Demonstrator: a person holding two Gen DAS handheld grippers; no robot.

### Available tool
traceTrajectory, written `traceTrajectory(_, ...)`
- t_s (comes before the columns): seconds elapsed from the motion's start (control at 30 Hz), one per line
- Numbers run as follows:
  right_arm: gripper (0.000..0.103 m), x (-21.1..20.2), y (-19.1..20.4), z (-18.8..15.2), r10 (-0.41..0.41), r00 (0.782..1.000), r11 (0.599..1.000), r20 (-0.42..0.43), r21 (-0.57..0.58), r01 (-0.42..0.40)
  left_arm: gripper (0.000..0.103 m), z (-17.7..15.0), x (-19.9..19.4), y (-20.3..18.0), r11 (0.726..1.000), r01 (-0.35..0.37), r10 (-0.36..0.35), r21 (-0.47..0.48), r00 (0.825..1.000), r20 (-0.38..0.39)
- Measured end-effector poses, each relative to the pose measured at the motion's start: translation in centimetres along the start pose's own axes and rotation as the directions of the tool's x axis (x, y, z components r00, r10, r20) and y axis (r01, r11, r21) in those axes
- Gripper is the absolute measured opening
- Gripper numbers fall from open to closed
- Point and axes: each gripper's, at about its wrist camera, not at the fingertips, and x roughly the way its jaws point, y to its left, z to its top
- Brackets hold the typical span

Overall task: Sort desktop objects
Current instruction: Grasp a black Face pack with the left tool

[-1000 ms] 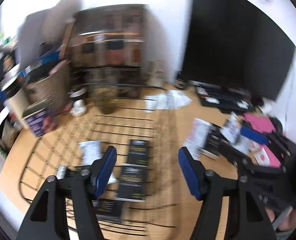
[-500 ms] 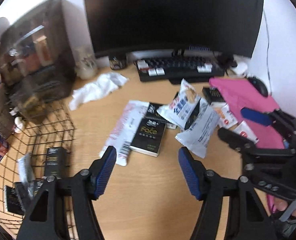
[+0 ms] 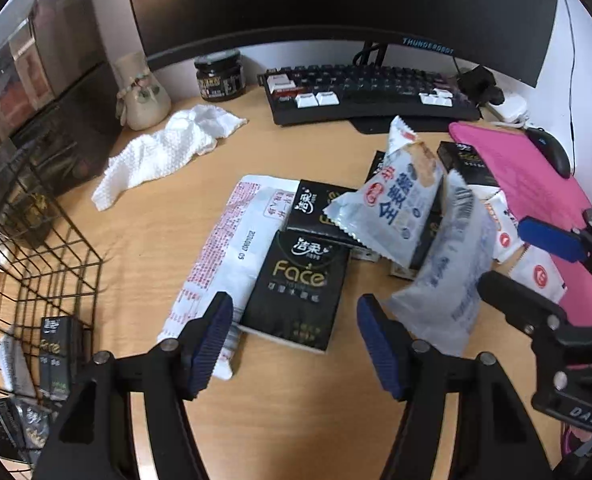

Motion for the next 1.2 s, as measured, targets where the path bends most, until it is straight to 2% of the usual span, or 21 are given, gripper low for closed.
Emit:
traceTrajectory(0.13,0.064,0.5,-0.4,-0.1,0.016,1.0,1.0,-0.007,0.012,-0.016,0.07,0.3,1.0,-0.3,1.0,-0.011,0.011,0.014,1.0,0.002)
traceTrajectory(0.23,0.07,0.7,-0.5,-0.2,0.023,1.0,1.0,-0.008,0.02,-0.022,0.069,0.6,1.4,-0.4,1.0,-0.021,0.021,0.023,1.0,0.009)
traceTrajectory(0.33,0.072,0.9,-0.4,-0.3,0.032,0.999,0.999,-0.013,0.023,-0.032,0.055,0.7,1.3,-0.5,0.999,-0.029,0.028,0.042,0.999,0.016)
traceTrajectory(0.37,0.072,0.9,-0.4,-0.3,0.031,0.999,0.999,-0.013,0.023,-0.031,0.054,0.6,1.2,-0.4,0.999,-0.022,0.021,0.043,1.0,0.014)
traceTrajectory(0.67,0.072,0.8,0.3,-0.3,0.021,1.0,0.999,-0.012,0.033,-0.021,0.053,-1.5,-0.2,0.6,0.999,-0.028,0.028,0.034,1.0,0.009)
traceTrajectory(0.87,0.072,0.1,2.0,1.8,-0.001,0.998,0.999,0.064,0.049,-0.002,0.053,-2.6,-1.1,1.5,0.999,-0.03,0.03,0.019,1.0,0.003)
traceTrajectory(0.97,0.072,1.5,3.9,2.2,-0.017,0.999,0.999,0.038,0.03,0.015,0.053,-3.1,-1.4,1.6,0.999,-0.031,0.03,0.021,1.0,0.005)
traceTrajectory(1.07,0.072,2.6,6.0,1.2,-0.039,0.999,0.998,-0.016,-0.057,0.038,0.053,-3.7,-1.8,1.9,0.999,-0.038,0.038,0.03,0.999,0.004)
traceTrajectory(1.2,0.072,1.7,5.4,-0.5,-0.083,0.996,0.994,-0.033,-0.081,0.08,0.053,-4.2,-2.1,2.0,0.999,-0.041,0.041,0.033,0.999,0.003)
